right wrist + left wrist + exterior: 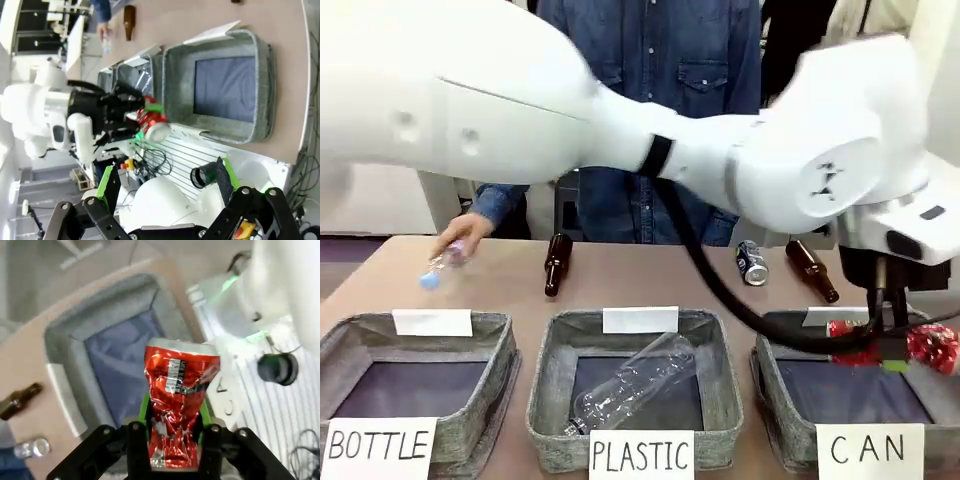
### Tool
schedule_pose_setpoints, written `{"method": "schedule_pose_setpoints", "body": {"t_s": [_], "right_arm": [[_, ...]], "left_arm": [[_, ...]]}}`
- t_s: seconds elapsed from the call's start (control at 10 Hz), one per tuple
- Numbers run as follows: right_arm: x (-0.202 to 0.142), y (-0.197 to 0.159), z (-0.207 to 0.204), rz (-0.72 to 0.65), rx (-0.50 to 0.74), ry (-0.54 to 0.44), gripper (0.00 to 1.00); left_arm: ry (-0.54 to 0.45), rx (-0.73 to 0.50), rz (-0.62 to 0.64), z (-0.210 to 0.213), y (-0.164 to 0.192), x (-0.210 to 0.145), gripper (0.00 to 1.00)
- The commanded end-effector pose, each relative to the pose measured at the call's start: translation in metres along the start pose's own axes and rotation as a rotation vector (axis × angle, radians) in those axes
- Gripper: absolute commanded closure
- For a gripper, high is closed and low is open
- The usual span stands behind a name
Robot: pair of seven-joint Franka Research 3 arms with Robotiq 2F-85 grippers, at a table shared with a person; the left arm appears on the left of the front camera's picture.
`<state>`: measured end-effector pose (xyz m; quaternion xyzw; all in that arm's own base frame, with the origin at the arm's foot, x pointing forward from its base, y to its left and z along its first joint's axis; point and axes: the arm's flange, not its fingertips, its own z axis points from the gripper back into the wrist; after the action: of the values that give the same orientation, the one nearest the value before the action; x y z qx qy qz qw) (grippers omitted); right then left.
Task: Sort the can waste into the basket.
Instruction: Pick up the can waste from the table and place it in the right Fabric basket.
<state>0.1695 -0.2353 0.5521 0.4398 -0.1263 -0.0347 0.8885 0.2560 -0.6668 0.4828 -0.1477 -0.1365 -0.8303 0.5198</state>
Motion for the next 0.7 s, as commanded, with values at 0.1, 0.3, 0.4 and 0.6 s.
{"method": "schedule_pose_setpoints", "body": {"t_s": [0.1, 0.3, 0.4, 0.6], "right_arm": [[-0.001, 0.001, 0.003, -0.025, -0.003, -0.021, 0.0], [-0.001, 0.001, 0.003, -0.025, -0.003, -0.021, 0.0], [-0.001, 0.001, 0.003, -0.025, -0.003, -0.021, 0.0], [-0.001, 0.001, 0.003, -0.025, -0.003, -0.021, 0.0]], "left_arm": [[0.067, 0.0, 0.101, 0.009, 0.035, 0.023, 0.6], [0.079, 0.013, 0.097, 0.009, 0.034, 0.02, 0.6], [0.077, 0.011, 0.087, 0.009, 0.033, 0.018, 0.6], [0.063, 0.003, 0.079, 0.01, 0.032, 0.014, 0.01]]}}
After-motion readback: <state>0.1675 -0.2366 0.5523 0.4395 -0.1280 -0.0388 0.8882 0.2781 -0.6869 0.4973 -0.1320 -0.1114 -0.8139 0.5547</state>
